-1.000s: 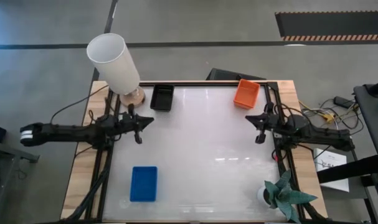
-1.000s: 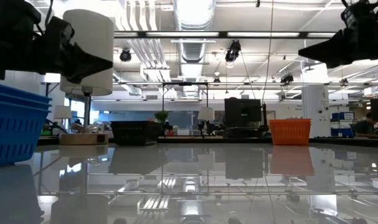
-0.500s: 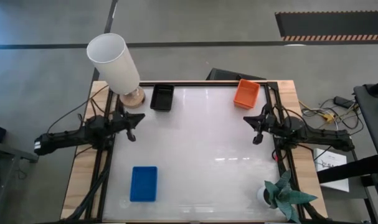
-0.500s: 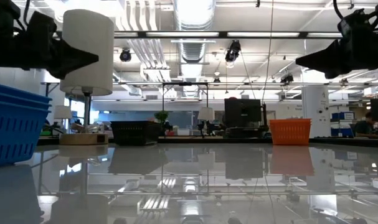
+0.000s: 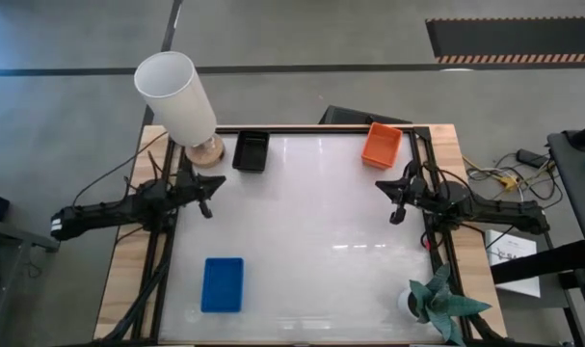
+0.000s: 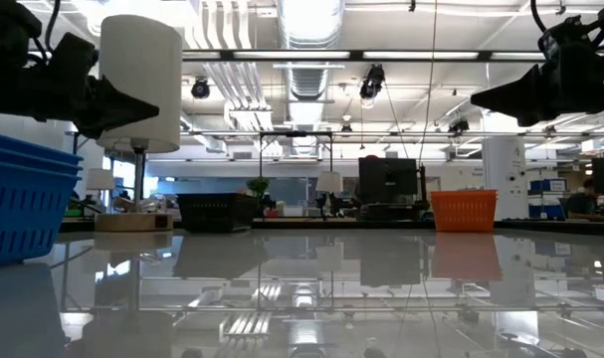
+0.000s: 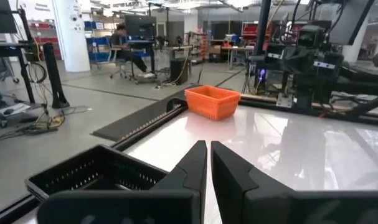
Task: Stack baskets by color
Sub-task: Return to Home Position
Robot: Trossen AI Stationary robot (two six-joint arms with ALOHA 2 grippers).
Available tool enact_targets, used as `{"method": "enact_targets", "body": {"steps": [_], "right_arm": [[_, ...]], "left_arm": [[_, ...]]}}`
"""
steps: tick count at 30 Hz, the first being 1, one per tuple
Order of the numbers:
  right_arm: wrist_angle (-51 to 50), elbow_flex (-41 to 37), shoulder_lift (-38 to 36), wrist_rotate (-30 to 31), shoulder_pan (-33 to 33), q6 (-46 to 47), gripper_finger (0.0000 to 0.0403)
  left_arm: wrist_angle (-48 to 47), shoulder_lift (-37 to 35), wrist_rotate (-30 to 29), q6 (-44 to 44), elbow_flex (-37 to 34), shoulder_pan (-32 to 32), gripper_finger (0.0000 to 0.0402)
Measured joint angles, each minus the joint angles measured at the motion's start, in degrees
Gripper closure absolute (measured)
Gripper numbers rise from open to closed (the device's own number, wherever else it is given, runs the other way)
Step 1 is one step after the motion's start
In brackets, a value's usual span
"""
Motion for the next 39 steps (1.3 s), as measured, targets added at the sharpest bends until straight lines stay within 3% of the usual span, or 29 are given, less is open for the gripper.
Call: {"method": "enact_targets", "body": {"steps": [9,14,18,22,39], "right_arm": [[0.1,0.0,0.4,0.9,1.1,0.0,0.0394],[1.8,-0.1,3.2,12.9,21.0,-0.1,0.0394],[1.8,-0.1,4.7,11.7,31.3,0.0,0.0394],[1.8,-0.1,6.0,11.6,37.0,0.0,0.0394],[2.1,-0.1,7.4,11.6,39.0,0.0,0.0394]], "left_arm": [[0.2,2.4,0.0,0.0,0.0,0.0,0.0396],[0.4,3.6,0.0,0.0,-0.1,0.0,0.0396],[0.4,4.5,0.0,0.0,-0.1,0.0,0.0396],[0.5,5.4,0.0,0.0,-0.1,0.0,0.0396],[0.5,8.5,0.0,0.0,-0.1,0.0,0.0396]]}}
